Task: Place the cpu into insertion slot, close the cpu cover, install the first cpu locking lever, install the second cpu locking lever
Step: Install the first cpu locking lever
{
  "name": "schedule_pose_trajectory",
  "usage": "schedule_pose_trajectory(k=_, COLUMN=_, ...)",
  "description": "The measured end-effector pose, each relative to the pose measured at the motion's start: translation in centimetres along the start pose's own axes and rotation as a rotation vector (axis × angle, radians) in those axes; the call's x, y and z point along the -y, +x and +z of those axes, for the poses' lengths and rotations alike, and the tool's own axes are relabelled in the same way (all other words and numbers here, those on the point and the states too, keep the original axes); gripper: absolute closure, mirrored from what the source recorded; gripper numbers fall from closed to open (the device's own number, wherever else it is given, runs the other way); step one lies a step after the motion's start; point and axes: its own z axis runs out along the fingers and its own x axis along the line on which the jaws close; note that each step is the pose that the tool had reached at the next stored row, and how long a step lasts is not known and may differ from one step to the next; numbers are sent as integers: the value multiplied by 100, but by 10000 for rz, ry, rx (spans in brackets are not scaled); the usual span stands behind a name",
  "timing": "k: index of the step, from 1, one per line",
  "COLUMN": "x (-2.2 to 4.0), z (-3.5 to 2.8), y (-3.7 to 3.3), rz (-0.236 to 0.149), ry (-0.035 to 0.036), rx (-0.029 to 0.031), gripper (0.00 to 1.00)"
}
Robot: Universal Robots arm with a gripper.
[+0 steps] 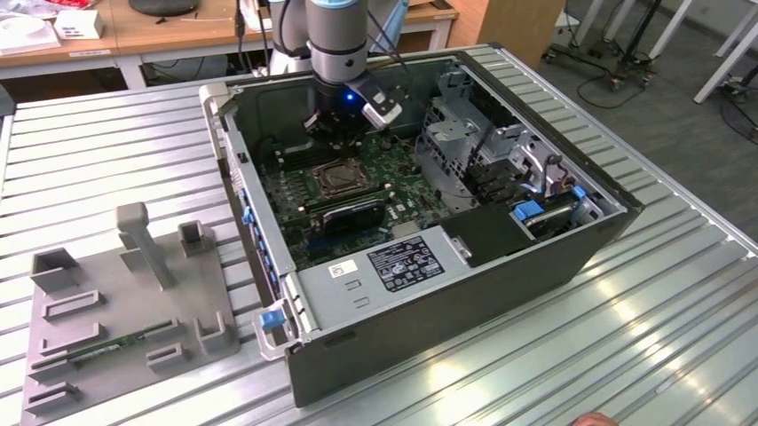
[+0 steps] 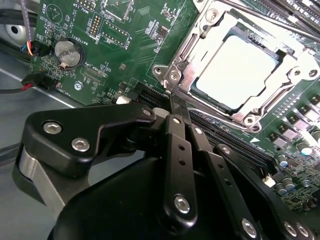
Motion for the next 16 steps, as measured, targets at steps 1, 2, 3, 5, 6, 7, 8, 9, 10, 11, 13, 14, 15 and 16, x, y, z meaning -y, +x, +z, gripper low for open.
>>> schedule_pose_trajectory(k=1, x=4, z=1, y=0, rz=0, ry=0, rx=1, gripper=89)
schedule_pose_trajectory(k=2, x=9, z=1, y=0, rz=0, ry=-1, rx=3, gripper=89)
schedule_pose_trajectory(k=3, x=13, z=2, y=0, rz=0, ry=-2, rx=4, gripper=89)
schedule_pose_trajectory(k=5, x=22, z=1, y=1, rz=-1, ry=-1, rx=5, gripper=89)
schedule_pose_trajectory(k=6, x=26, z=1, y=1, rz=-1, ry=-1, rx=5, gripper=89)
schedule_pose_trajectory(k=7, x=29, z=1, y=2, rz=0, ry=-1, rx=6, gripper=89)
schedule_pose_trajectory(k=8, x=31, z=2, y=2, rz=0, ry=-1, rx=6, gripper=89)
schedule_pose_trajectory(k=9, x=35, z=1, y=3, rz=-1, ry=0, rx=6, gripper=89)
schedule_pose_trajectory(k=10, x=36, z=2, y=3, rz=-1, ry=-1, rx=7, gripper=89)
schedule_pose_trajectory(k=11, x=36, z=2, y=3, rz=0, ry=-1, rx=8, gripper=89)
schedule_pose_trajectory(k=13, x=36, z=1, y=4, rz=-2, ry=0, rx=8, gripper=89)
schedule_pose_trajectory(k=14, x=37, z=1, y=4, rz=-2, ry=0, rx=9, gripper=89)
schedule_pose_trajectory(k=15, x=37, z=1, y=4, rz=-1, ry=-1, rx=9, gripper=89)
schedule_pose_trajectory(k=16, x=37, z=1, y=4, rz=-1, ry=-1, rx=10, gripper=89)
